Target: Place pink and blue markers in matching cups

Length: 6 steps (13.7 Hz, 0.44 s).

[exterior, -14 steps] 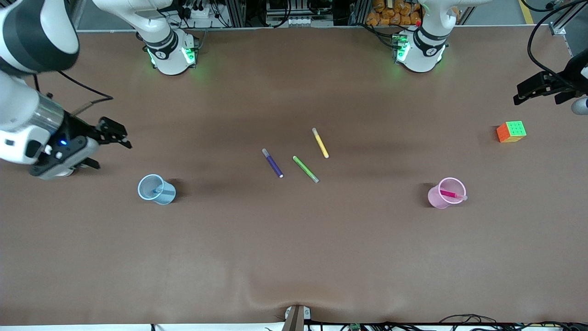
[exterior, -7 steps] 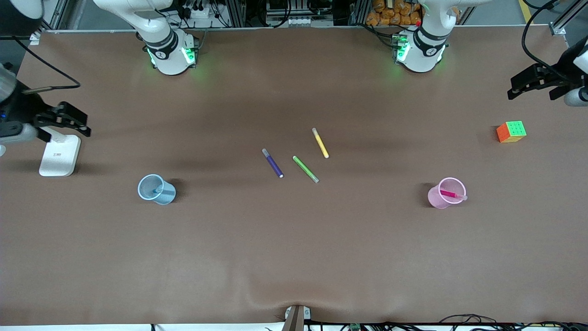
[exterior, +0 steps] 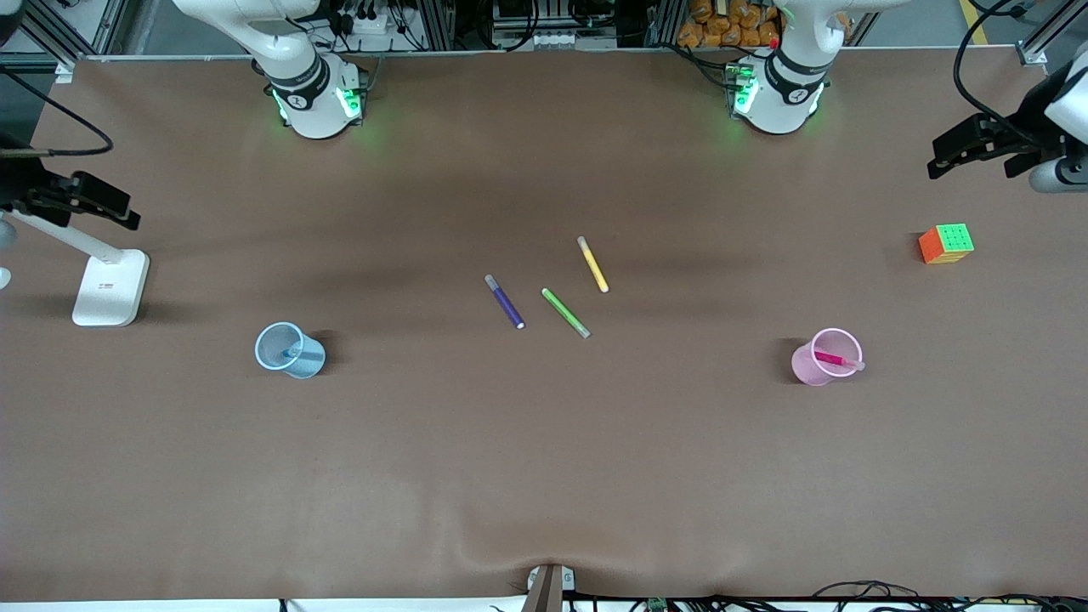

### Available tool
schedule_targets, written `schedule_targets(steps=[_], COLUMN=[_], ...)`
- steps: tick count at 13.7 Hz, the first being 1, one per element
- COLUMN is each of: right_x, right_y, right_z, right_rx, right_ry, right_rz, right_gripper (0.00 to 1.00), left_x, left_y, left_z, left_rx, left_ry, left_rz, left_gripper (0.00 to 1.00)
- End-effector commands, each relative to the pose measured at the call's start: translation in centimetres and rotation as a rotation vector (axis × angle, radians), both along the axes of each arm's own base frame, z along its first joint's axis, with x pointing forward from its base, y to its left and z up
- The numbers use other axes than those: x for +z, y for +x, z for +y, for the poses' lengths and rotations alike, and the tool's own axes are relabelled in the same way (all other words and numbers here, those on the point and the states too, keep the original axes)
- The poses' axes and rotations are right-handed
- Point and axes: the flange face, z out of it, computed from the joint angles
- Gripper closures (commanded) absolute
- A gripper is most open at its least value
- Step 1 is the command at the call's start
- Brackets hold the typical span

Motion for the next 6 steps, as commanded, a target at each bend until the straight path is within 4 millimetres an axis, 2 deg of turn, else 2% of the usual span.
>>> schedule_targets(steps=[1, 6], right_x=[1.57, 1.76], right_y=[-0.40, -0.42], right_z=[0.29, 0.36], right_rx=[-0.013, 0.002], right_ry=[-0.013, -0.014], right_rz=[-0.007, -0.009], right_gripper=[0.00, 0.00], left_x=[0.77, 0.76], left_y=[-0.76, -0.08], left_z=[0.65, 0.98], left_rx=[0.017, 0.028], left_ry=[-0.014, -0.002], left_rz=[-0.004, 0.017], left_gripper=[0.00, 0.00])
